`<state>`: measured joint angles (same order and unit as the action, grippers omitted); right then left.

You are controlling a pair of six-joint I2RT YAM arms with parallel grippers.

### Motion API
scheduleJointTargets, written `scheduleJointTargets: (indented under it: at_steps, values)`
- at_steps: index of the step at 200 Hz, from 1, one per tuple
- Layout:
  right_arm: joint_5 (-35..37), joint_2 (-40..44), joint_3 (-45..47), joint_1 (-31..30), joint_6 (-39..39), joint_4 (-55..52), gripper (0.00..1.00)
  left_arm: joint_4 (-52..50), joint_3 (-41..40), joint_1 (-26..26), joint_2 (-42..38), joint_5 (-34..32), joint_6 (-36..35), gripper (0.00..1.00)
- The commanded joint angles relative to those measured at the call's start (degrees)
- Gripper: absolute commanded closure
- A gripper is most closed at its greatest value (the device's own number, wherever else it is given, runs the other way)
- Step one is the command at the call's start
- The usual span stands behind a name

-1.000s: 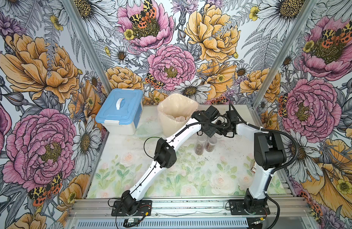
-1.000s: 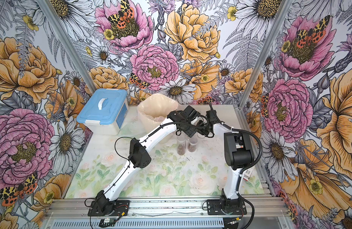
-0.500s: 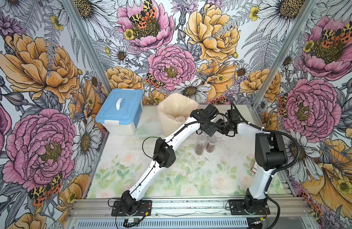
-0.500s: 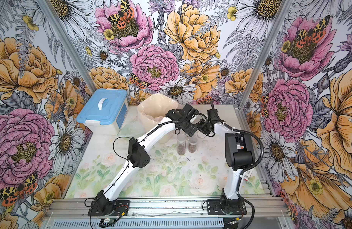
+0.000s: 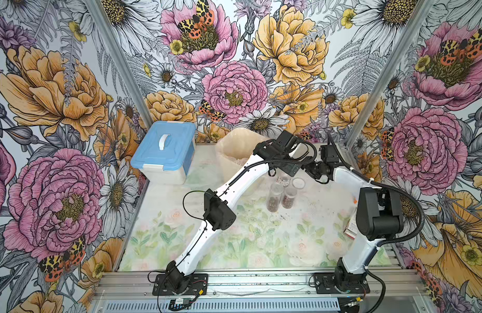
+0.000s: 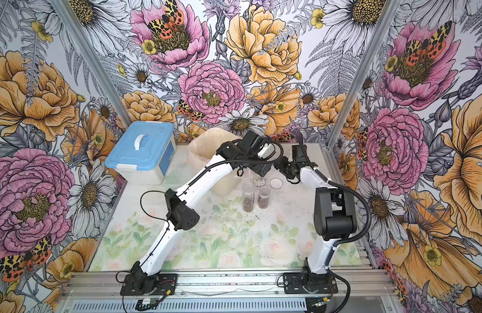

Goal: Empty the moldy dried flower tea in the jars
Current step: Place the jar at the center of the board, then pick up the jar from the center of the board.

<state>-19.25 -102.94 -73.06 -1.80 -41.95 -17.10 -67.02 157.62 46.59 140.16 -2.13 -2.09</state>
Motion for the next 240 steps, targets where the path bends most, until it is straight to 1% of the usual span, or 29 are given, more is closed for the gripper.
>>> scheduleJointTargets:
  at_steps: [1, 26, 56, 110, 155, 173, 183, 199, 211, 224, 233, 240]
  values:
    - [1.65, 2.6, 0.13, 0.49, 1.42, -0.12, 0.39, 1.33, -0.2, -0.53, -2.25, 3.58, 1.19, 0.01]
    - [2.1, 3.5, 0.72, 1.09, 1.95, -0.29, 0.37, 1.29, -0.47, -0.52, -2.25, 5.94, 2.52, 0.01]
    - [2.68, 4.32, 1.54, 1.79, 2.73, -0.56, 0.35, 2.62, 0.01, -1.06, -2.24, 13.57, 6.03, 0.01]
    - [4.93, 8.09, 3.53, 3.6, 4.96, -1.28, 0.31, 8.43, 0.5, -0.84, -3.73, 19.61, 10.6, 0.01]
    - [5.31, 15.2, 5.94, 3.91, 9.41, -2.73, 0.21, 15.23, 0.49, 0.58, -8.01, 21.16, 12.28, 0.01]
    - [4.09, 19.05, 7.16, 3.77, 11.96, -3.97, 0.17, 16.0, 0.33, 1.43, -10.24, 20.17, 11.52, 0.01]
    - [3.38, 21.26, 7.65, 3.51, 13.35, -5.12, 0.16, 16.0, -0.71, 2.18, -12.11, 19.04, 10.65, 0.02]
    - [2.75, 24.51, 7.95, 2.53, 15.72, -7.46, 0.14, 16.05, -5.23, 3.2, -16.77, 15.58, 8.3, 0.03]
    - [2.72, 26.57, 7.93, 1.53, 17.41, -9.35, 0.11, 18.27, -11.78, 3.81, -21.7, 11.93, 7.19, 0.03]
    - [2.81, 28.68, 7.6, -0.06, 18.97, -11.62, 0.1, 24.29, -23.07, 3.95, -29.13, 10.37, 7.22, 0.03]
    - [3.43, 29.76, 7.16, -1.39, 20.21, -13.48, 0.1, 31.68, -33.05, 3.94, -34.91, 9.95, 7.97, 0.02]
    - [4.05, 30.46, 6.65, -2.73, 21.22, -14.98, 0.1, 38.07, -41.04, 3.82, -41.05, 9.49, 8.84, 0.01]
